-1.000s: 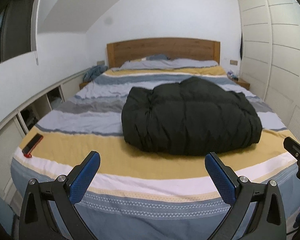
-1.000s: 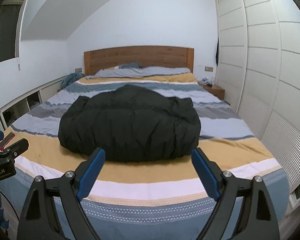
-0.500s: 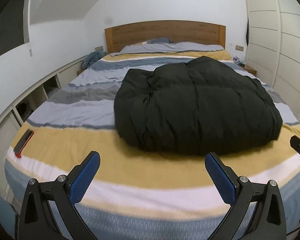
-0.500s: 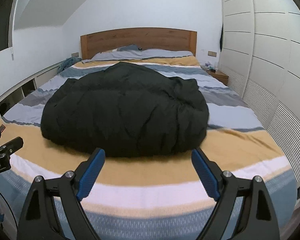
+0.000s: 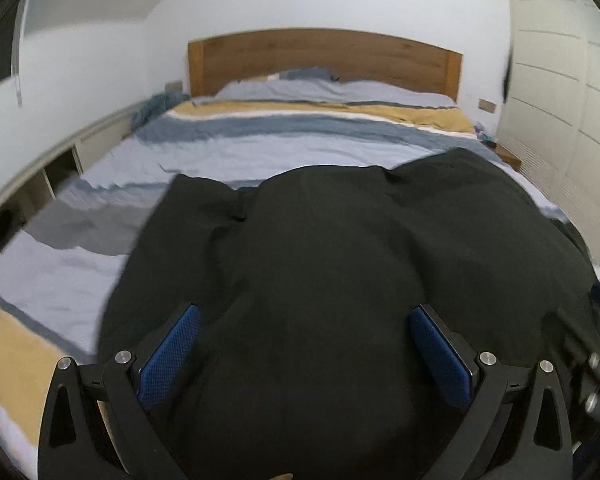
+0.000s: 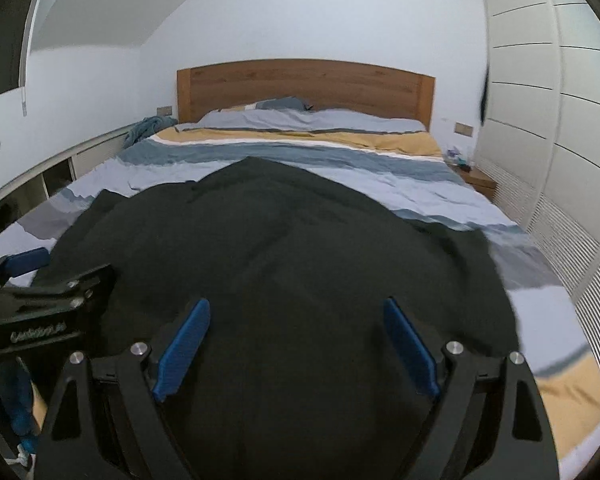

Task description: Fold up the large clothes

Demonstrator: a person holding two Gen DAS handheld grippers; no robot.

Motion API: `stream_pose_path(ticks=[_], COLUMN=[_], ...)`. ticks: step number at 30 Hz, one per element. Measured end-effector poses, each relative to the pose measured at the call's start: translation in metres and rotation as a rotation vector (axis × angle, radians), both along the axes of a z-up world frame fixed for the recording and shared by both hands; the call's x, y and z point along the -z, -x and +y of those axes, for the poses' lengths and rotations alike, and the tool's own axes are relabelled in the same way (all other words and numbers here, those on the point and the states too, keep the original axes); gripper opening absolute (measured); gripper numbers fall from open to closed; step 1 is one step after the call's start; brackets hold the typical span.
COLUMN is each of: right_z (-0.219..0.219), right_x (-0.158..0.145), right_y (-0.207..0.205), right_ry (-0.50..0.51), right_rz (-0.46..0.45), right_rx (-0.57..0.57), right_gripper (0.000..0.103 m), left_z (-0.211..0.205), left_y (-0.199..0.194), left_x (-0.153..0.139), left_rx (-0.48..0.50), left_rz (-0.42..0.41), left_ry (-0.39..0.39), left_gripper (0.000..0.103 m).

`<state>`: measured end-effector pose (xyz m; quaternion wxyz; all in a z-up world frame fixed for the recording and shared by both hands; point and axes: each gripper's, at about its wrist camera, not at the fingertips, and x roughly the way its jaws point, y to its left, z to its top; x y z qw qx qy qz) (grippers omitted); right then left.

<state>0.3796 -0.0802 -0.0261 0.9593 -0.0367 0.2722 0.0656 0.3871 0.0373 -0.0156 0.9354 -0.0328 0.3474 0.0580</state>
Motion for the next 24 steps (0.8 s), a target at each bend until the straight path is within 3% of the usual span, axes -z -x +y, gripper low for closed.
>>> stream_pose_path(ticks=[8,13,17,21,24], right_z=[-0.036,-0.076,-0.126,-0.184,-0.212], right_x=[0.021,0.029,0.036,0.049,0.046], right_y=[-0.1,-0.135,-0.137,-0.129,-0.109], right_ry=[-0.074,-0.106,-0.045,-0.068,-0.056], right_rz=[0.138,0.224,0.231,0.263,0.24], right_rx=[0.069,0.126,0.204,0.307,0.369], right_gripper=[0.088,0.088,0.088,0.088,0.088], left_z=[0.022,0.04,0.073,0.115,0.132], left_y=[-0.104,-0.138,-0.141,-0.133,-0.114], left_x=[0.024,0.025,0.035,0.043,0.03], left_rx=[-0.02,-0.063,-0.133,-0.242,-0.301], left_rz=[0.171,0.222,0.263,0.288,0.255], left_ry=[0.078,0.028,-0.021,-0.028,-0.047], left_gripper=[0.103,0.103,0.103,0.103,0.103])
